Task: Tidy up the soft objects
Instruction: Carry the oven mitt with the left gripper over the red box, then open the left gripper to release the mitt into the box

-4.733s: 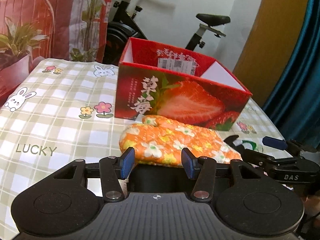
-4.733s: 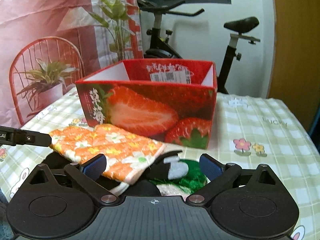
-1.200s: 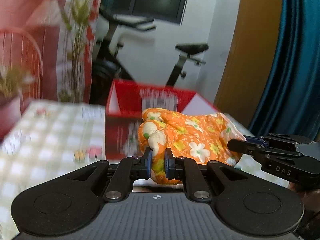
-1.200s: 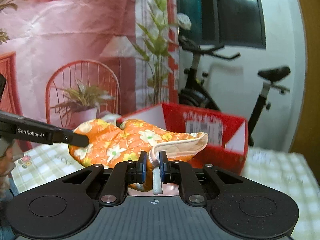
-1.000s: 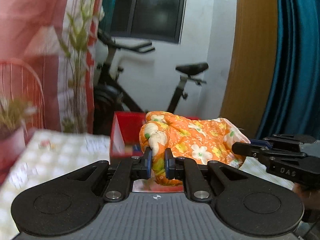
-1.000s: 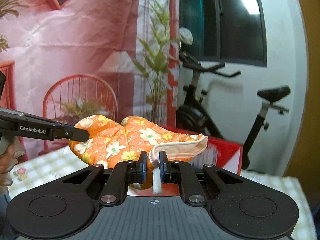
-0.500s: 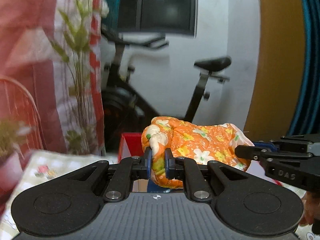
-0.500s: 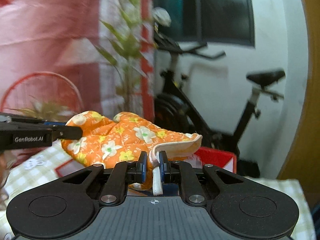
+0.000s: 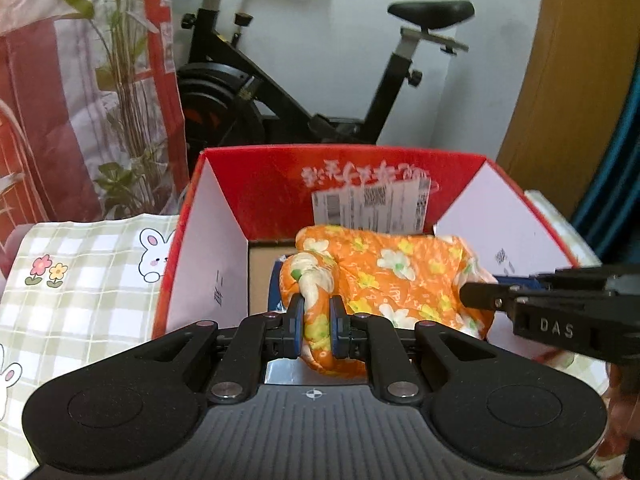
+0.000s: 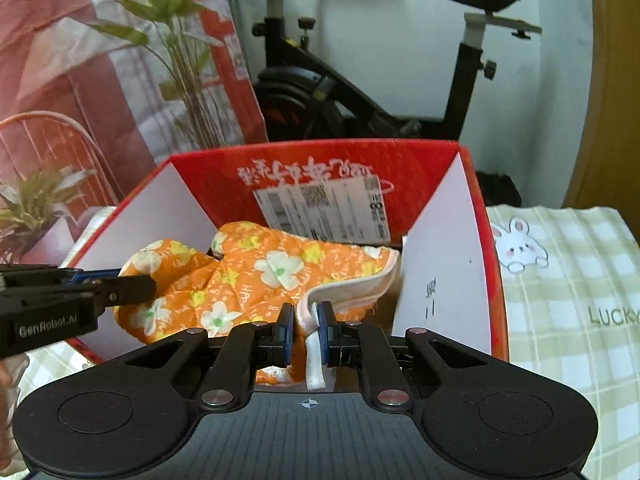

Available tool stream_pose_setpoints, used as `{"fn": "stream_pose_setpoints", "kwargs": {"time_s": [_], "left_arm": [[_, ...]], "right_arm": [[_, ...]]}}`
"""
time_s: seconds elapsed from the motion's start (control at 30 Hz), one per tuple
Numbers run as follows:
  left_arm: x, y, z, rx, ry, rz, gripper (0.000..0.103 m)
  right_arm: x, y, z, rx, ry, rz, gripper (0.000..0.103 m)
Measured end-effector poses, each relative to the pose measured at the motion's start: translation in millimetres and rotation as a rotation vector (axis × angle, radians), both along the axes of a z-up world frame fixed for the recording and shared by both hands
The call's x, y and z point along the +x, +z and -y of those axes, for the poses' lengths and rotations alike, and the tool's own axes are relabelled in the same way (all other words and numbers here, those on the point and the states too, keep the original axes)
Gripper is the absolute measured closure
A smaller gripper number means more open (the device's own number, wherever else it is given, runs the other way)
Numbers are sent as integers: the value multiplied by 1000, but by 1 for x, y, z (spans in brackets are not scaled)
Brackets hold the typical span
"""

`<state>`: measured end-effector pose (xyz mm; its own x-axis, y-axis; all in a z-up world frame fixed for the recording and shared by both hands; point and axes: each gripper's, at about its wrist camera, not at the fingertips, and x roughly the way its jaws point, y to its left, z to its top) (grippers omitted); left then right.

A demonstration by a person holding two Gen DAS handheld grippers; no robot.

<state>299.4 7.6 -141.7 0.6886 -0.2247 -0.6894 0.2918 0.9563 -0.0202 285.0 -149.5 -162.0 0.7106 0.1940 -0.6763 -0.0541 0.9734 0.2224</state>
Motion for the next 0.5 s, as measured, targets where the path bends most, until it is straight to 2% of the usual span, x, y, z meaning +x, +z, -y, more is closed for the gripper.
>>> {"fn": "stream_pose_setpoints", "kwargs": {"time_s": [0.17, 0.27, 0.33, 0.4, 0.43, 0.5], "left_arm": [[-6, 0, 10, 46, -34, -9, 88], [-9, 5, 7, 46, -35, -2, 79], [-12, 9, 3, 33, -29, 7, 59], [-19, 14, -1, 22, -31, 31, 44], [-23, 17, -3, 20, -37, 40, 38], [-33, 21, -8, 19, -53, 54, 34]], "right_arm": [[2, -1, -4, -23, -6, -14, 90], [-2, 4, -7, -88, -11, -15, 80], [-7, 8, -8, -135, -22, -12, 72], [-14, 14, -9, -167, -9, 9, 56], [-17, 17, -9, -179, 0, 23, 51], [-26, 24, -10, -203, 23, 52, 38]]}}
